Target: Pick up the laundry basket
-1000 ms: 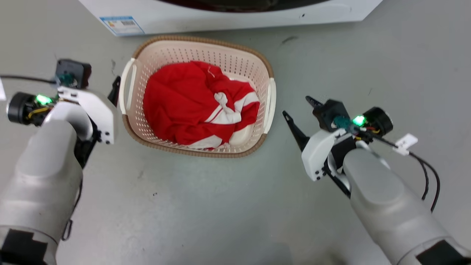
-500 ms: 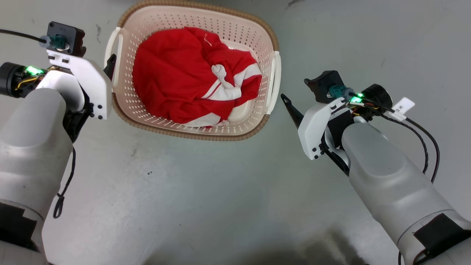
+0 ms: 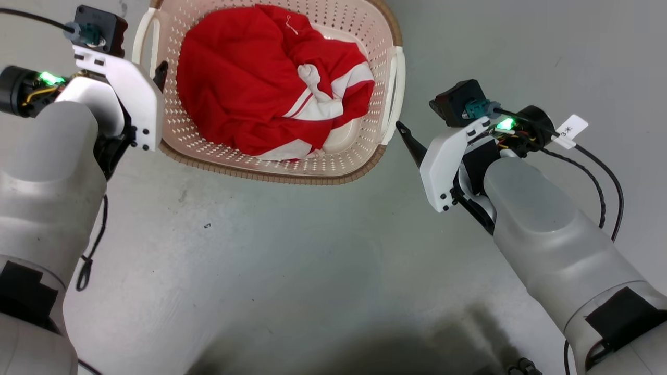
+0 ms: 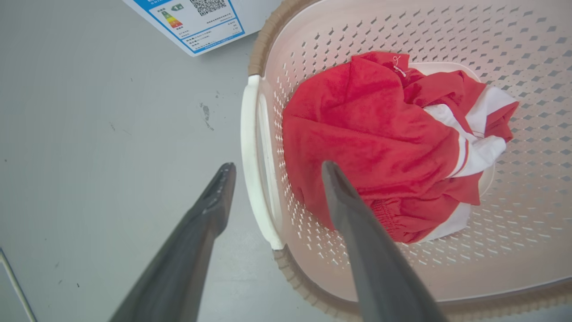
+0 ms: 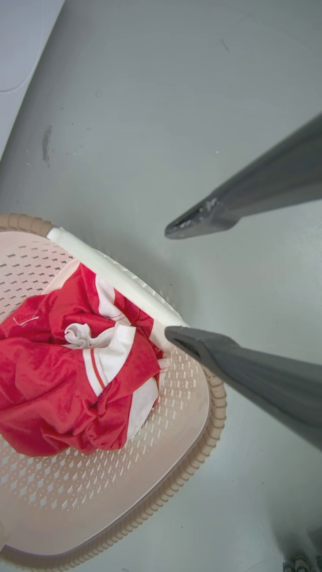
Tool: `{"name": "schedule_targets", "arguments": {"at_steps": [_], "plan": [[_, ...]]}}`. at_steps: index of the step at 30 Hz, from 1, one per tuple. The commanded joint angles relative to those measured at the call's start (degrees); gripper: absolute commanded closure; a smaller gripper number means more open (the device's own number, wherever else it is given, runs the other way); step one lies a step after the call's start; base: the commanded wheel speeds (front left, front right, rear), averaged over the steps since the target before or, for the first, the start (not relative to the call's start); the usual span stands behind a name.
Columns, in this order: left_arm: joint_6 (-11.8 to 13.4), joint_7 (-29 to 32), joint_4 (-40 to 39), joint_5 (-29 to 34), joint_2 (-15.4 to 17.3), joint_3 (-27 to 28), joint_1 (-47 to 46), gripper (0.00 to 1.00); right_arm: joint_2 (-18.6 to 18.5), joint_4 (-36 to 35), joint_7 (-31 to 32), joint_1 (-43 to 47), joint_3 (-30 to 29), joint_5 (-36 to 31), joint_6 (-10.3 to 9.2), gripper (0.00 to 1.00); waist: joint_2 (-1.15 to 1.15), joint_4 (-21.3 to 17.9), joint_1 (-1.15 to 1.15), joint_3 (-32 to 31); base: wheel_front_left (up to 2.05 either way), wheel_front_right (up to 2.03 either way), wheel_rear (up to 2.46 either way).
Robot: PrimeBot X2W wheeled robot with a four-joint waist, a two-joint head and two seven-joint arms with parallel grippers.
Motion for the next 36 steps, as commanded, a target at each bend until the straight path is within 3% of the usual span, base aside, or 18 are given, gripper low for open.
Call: {"name": "schedule_targets", "arguments": {"at_steps": [1,31,32,33,34,36], "plan": [[-0.06,-0.39,1.07,-0.23,-0.30,-0.63,-1.43,0.00,0.01,0.40,0.21,-1.35,0.26,0.54,-0.04,0.00,0.00,0.31,0.00,0.72,0.00,0.00,0.00],[-0.07,-1.57,6.94,-3.01,-4.20,-6.88,-5.22,0.00,-0.11,3.38,1.45,-4.08,1.83,3.16,-0.06,0.00,0.00,2.75,0.00,5.88,0.00,0.00,0.00],[-0.07,-1.48,6.99,-3.19,-4.19,-7.10,-5.33,0.54,-0.11,3.38,1.32,-4.24,1.83,3.12,-0.06,0.43,0.00,2.77,0.00,5.94,0.00,0.00,0.00],[-0.07,-1.28,7.05,-3.22,-4.17,-7.40,-5.39,0.99,-0.11,3.50,0.98,-4.50,1.65,2.99,-0.06,0.82,0.00,2.75,0.00,5.98,0.00,0.00,0.00],[-0.07,-0.71,7.04,-3.32,-4.36,-7.78,-5.24,1.00,-0.12,3.63,1.19,-4.52,1.68,2.92,-0.07,1.00,0.00,2.77,0.00,5.99,0.00,0.00,0.00],[-0.07,-0.40,6.77,-3.73,-4.34,-8.20,-5.19,1.00,-0.15,3.69,1.46,-4.56,1.77,3.02,-0.06,1.00,0.00,2.81,0.00,5.94,0.00,0.00,0.00]]}}
